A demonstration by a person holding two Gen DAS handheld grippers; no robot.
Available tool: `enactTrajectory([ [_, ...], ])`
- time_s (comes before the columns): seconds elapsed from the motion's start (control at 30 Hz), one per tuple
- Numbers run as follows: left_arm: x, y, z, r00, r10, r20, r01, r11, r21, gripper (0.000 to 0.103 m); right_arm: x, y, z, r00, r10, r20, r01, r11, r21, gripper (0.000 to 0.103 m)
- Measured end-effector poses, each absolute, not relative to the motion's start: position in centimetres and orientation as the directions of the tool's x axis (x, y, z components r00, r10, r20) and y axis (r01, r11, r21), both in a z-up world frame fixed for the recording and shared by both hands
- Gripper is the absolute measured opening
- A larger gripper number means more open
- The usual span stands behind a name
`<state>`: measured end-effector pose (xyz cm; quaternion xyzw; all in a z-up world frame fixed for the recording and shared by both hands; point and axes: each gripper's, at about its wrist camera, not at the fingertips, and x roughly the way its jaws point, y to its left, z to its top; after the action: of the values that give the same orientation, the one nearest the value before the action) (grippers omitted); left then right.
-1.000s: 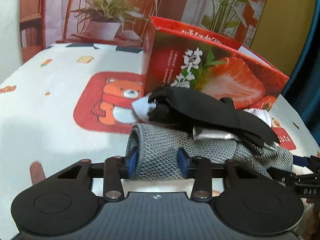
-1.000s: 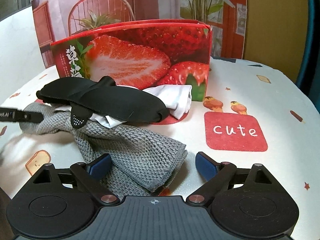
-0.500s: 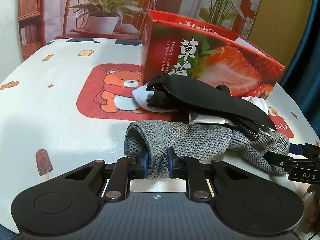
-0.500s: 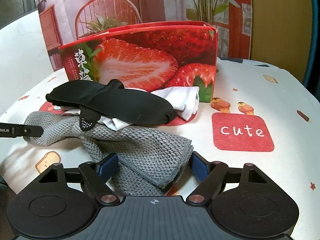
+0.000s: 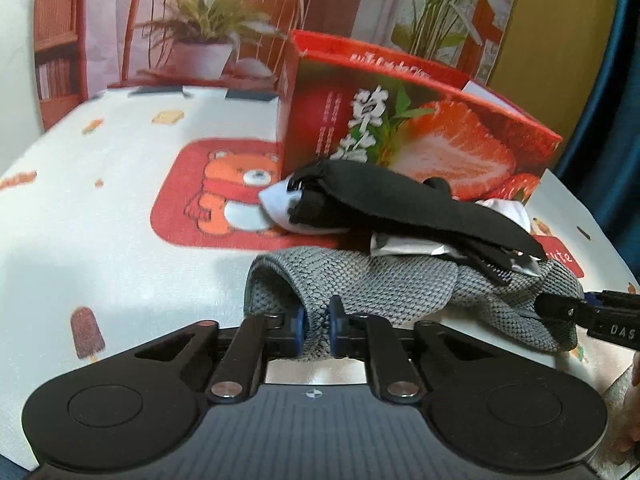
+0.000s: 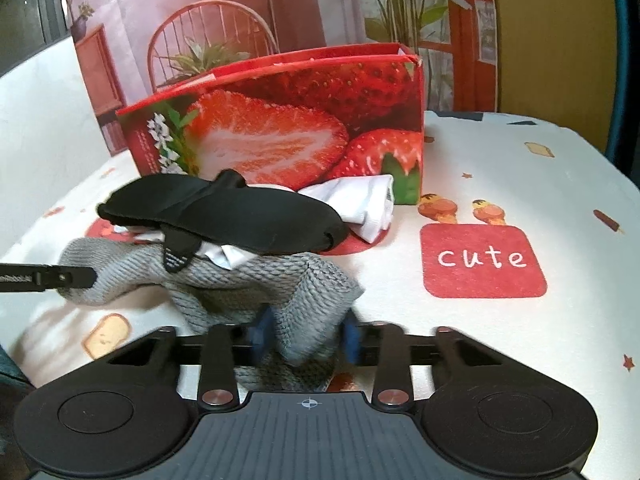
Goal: Organize soft objects
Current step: 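Close the left and right grippers on the grey knit cloth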
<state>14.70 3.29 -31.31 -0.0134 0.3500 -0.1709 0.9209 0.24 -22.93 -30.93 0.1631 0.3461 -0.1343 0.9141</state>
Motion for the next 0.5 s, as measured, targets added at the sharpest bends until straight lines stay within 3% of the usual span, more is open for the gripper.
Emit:
enactTrajectory([
  [0.2,13.6,3.1,-29.7,0.760,-0.318,-0.567,0.325,0.941,-0.092,0.010,-0.5,-22.7,-29.2,0.770,-0.143,-0.622,0.339,0.917,0.210,0.016],
  [0.5,12.7,3.7,-28.3,0.792,-0.352,-0.499,0.332,0.934,-0.131,0.010,-0.9,-22.2,-27.3,0.814,-0.158,-0.558,0.318,0.927,0.201,0.015],
])
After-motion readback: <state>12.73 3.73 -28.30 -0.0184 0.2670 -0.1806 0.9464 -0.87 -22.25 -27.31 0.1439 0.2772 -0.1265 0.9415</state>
